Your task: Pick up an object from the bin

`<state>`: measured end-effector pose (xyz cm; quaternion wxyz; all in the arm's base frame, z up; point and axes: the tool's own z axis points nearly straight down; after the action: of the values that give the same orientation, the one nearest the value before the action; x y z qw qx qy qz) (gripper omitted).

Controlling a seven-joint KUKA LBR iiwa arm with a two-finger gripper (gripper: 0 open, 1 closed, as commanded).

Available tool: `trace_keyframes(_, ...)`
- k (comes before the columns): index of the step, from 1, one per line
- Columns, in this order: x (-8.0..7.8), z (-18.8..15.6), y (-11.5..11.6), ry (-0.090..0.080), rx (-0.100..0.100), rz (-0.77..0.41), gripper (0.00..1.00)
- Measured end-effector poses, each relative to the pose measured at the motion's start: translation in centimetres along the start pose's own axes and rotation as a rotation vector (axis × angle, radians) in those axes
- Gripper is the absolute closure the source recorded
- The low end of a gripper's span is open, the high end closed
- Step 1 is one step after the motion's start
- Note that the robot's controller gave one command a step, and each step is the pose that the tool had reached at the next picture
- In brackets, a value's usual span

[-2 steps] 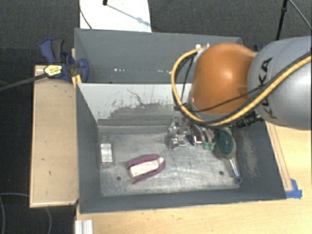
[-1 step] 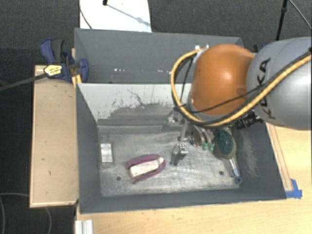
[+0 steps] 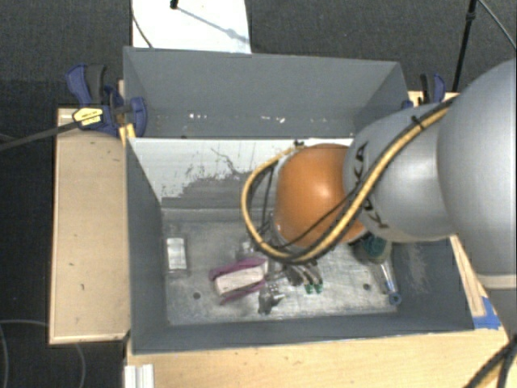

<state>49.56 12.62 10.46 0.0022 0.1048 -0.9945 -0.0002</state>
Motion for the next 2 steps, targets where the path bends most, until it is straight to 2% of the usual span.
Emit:
trace_keyframes(1, -0.18, -0.33, -0.06, -0.007, 0.0, 0.006, 1.0)
trace_keyframes(2, -0.18, -0.33, -0.06, -0.007, 0.0, 0.008, 0.0)
